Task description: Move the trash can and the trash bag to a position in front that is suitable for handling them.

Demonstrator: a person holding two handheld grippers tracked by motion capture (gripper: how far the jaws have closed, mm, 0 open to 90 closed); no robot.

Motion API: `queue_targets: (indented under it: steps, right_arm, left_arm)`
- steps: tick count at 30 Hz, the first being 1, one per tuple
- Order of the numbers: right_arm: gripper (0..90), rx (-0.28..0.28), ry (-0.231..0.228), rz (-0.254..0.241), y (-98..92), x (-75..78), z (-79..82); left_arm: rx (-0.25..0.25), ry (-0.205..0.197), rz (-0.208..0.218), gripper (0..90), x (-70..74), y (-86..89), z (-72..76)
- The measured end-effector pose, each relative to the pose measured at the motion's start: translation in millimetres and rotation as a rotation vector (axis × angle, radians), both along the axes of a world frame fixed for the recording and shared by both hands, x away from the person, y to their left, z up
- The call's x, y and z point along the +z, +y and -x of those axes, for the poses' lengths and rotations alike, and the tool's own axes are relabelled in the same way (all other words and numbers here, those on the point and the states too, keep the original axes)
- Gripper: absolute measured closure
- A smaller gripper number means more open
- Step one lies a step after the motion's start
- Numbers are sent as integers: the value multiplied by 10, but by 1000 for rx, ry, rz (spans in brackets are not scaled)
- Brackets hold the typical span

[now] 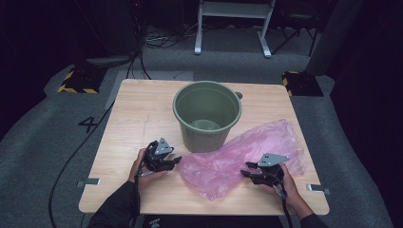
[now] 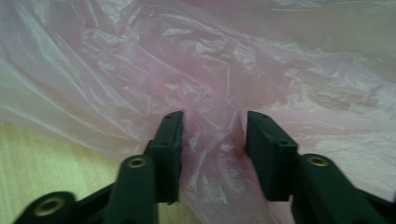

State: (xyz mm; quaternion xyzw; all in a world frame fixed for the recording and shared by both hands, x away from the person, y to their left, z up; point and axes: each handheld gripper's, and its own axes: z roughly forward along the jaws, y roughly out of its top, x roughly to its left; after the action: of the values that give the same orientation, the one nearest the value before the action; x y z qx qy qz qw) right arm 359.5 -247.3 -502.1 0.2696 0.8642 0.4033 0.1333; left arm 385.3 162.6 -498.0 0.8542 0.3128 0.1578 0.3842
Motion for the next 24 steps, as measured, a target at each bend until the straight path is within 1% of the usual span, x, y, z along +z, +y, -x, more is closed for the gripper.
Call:
queue_targets:
  steps: [1, 2, 3, 5, 6, 8, 9, 11, 14, 15, 16, 17, 18, 21, 22, 24]
  right_arm:
    - [625, 0, 0, 0, 0, 0, 0]
    - [679, 1, -5, 5, 14, 6, 2]
    - [679, 1, -5, 5, 14, 6, 2]
    - [724, -2, -12, 11, 30, 8, 8]
    - [738, -6, -13, 7, 31, 5, 4]
    - [764, -22, -9, 1, 31, 1, -7]
    - [810, -35, -15, 3, 33, 0, -11]
    - [829, -47, -20, 6, 37, 1, -18]
    - [842, -62, -29, 13, 53, 1, -37]
    - [842, -62, -29, 13, 53, 1, -37]
    - [860, -58, -42, 21, 70, 1, -55]
    - [860, -58, -42, 21, 70, 1, -55]
    - [867, -56, -45, 23, 77, 0, -62]
    - [883, -50, -58, 19, 90, 9, -109]
    - [884, -48, -60, 20, 91, 13, -114]
    - [886, -47, -68, 22, 88, 21, -119]
  left_arm:
    - [0, 0, 0, 386, 0, 0, 0]
    - [-1, 5, 1, 349, 5, 4, 6]
    - [0, 9, -2, 349, 12, 10, 11]
    - [12, 25, 5, 264, 20, 27, 22]
    - [12, 26, 4, 237, 29, 43, 28]
    - [19, 40, 21, 212, 47, 79, 52]
    - [27, 54, 26, 181, 63, 116, 74]
    - [31, 57, 31, 198, 68, 137, 91]
    - [45, 59, 33, 196, 73, 224, 165]
    - [45, 59, 33, 192, 73, 224, 165]
    - [61, 61, 28, 190, 69, 268, 202]
    - [61, 61, 28, 190, 69, 268, 202]
    - [76, 66, 20, 190, 62, 290, 227]
    - [79, 76, 17, 189, 36, 330, 292]
    - [80, 87, 12, 182, 26, 344, 328]
    - [83, 91, 9, 172, 19, 350, 357]
